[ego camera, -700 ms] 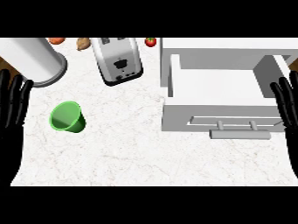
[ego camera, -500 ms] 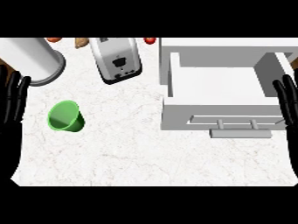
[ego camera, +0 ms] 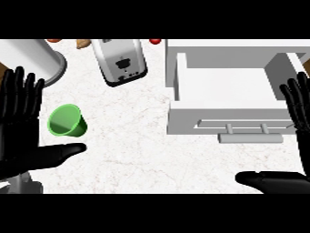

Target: Pick up the cup, place it into the drawer and close the drawer

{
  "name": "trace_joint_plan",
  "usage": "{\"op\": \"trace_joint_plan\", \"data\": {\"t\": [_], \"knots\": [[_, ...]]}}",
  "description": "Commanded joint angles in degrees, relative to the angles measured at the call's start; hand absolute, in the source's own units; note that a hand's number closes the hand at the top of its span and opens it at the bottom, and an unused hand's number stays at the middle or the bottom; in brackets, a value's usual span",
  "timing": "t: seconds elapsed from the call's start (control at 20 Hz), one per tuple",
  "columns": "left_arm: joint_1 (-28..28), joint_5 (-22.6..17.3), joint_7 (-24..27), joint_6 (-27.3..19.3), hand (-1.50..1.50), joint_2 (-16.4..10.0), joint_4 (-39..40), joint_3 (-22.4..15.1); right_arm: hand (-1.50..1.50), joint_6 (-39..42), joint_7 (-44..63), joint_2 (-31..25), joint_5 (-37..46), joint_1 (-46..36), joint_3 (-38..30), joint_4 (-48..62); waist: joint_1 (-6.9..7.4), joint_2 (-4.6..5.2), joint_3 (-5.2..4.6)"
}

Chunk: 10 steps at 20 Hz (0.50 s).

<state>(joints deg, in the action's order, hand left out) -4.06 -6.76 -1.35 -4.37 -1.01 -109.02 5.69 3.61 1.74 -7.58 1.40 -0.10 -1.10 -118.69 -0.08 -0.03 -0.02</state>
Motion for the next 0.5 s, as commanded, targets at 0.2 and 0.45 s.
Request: {"op": "trace_joint_plan", "data": {"t": [0.2, 0.45], "knots": [[5.4, -5.8, 8.7, 5.5, -1.50, -1.4, 10.9, 6.0, -1.50, 2.3, 0.7, -1.9, -3.0, -4.1, -4.0, 3.2, 0.19, 0.08, 0.00], [6.2, -2.5, 10.4, 2.6, -1.50, -2.0, 12.8, 7.4, -1.50, 2.8, -2.7, -0.5, -0.9, -2.4, -2.6, 4.5, 0.18, 0.04, 0.02]]}}
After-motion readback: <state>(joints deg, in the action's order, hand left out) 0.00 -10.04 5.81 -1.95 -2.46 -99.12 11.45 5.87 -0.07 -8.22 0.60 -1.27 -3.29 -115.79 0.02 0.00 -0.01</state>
